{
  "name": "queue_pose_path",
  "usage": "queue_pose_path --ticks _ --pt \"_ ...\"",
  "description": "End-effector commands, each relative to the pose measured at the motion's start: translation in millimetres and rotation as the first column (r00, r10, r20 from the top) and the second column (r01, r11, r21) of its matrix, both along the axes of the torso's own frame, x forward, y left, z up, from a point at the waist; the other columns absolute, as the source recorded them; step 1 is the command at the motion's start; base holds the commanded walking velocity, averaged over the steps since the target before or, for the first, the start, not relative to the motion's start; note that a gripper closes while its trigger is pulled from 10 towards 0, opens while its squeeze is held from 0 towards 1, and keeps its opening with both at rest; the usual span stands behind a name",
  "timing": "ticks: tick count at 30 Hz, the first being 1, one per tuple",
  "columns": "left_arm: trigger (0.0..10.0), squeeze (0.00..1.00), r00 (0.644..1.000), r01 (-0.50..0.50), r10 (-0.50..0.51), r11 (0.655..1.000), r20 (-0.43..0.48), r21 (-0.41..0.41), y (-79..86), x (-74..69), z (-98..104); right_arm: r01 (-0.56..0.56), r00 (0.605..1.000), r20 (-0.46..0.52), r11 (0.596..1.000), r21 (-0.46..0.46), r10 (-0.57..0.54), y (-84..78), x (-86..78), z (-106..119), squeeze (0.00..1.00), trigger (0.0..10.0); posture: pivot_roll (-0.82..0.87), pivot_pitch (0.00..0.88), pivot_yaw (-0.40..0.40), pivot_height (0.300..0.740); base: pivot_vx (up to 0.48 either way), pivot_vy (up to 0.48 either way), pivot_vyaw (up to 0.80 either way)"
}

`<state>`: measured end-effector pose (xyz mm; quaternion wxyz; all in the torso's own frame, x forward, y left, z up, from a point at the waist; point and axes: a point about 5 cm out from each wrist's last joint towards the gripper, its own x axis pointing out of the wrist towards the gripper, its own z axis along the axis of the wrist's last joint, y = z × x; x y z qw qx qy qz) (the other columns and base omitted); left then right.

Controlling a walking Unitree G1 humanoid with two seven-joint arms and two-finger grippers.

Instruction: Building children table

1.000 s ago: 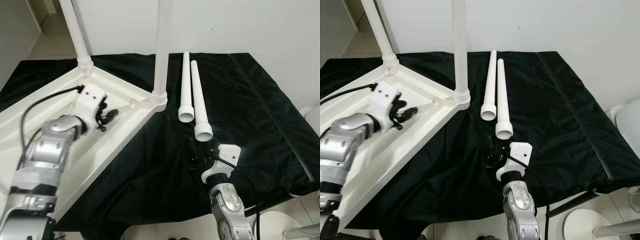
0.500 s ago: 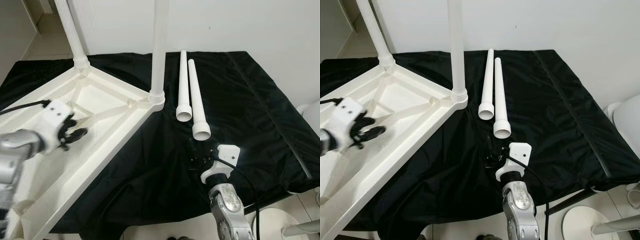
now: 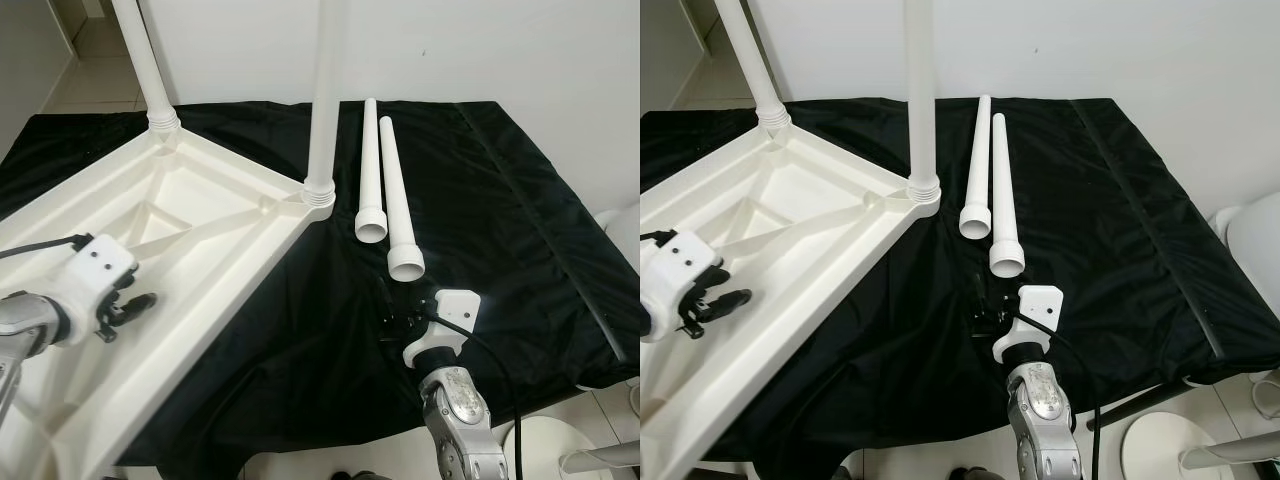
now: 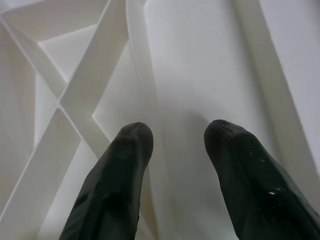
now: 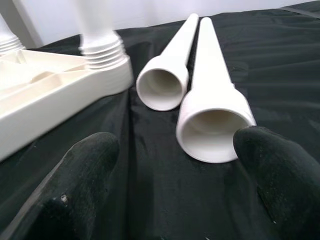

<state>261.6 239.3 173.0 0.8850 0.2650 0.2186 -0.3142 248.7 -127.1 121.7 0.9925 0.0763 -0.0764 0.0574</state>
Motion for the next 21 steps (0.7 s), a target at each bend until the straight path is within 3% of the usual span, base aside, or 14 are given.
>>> queue_pose_path --ticks 1,6,8,9,12,16,19,21 --pt "10.0 0.0 0.97 0.179 -0.191 0.979 -0.147 -0.095 -27.8 -11.2 -17.3 -0.004 1.0 -0.019 1.0 0.007 0.004 1.8 -0.7 -3.3 0.0 10.0 0.03 0.123 -0.012 0.74 0.0 0.0 0.0" --pt "10.0 0.0 0.966 0.215 -0.23 0.968 -0.119 -0.126 -52.0 -6.3 -12.5 0.0 1.0 -0.019 1.0 0.012 0.0 3.0 -0.8 -3.6 0.0 10.0 0.03 0.12 -0.007 0.74 0.0 0.0 0.0" --pt "10.0 0.0 0.966 0.217 -0.232 0.968 -0.114 -0.127 -54.6 -5.2 -11.9 0.001 1.0 -0.019 1.0 0.012 0.0 3.1 -0.7 -3.7 0.0 10.0 0.03 0.12 -0.007 0.74 0.0 0.0 0.0" --pt "10.0 0.0 0.962 0.25 -0.262 0.957 -0.073 -0.144 -68.8 1.3 -8.2 0.002 1.0 -0.019 1.0 0.015 -0.001 4.4 -0.6 -3.8 0.0 10.0 0.03 0.12 -0.002 0.74 0.0 0.0 0.0" --pt "10.0 0.0 0.965 0.25 -0.259 0.957 -0.047 -0.147 -74.6 6.5 -6.3 0.002 1.0 -0.019 1.0 0.017 -0.002 5.3 -0.6 -3.9 0.0 10.0 0.02 0.118 0.002 0.74 0.0 0.0 0.0" --pt "10.0 0.0 0.996 0.06 -0.053 0.993 0.072 -0.103 -56.9 38.5 1.3 0.016 1.0 -0.017 1.0 0.021 -0.015 3.3 -0.4 -3.5 0.0 10.0 0.02 0.118 0.008 0.74 0.0 0.0 0.0" --pt "10.0 0.0 0.995 0.03 -0.019 0.994 0.101 -0.106 -50.9 43.3 5.4 0.017 1.0 -0.018 1.0 0.021 -0.017 3.2 -0.7 -3.8 0.0 10.0 0.02 0.119 0.011 0.74 0.0 0.0 0.0" --pt "10.0 0.0 0.987 -0.032 0.054 0.99 0.154 -0.138 -37.9 51.5 15.5 0.018 1.0 -0.019 1.0 0.022 -0.017 4.3 -1.6 -4.5 0.0 10.0 0.02 0.12 0.013 0.74 0.0 0.0 0.0"
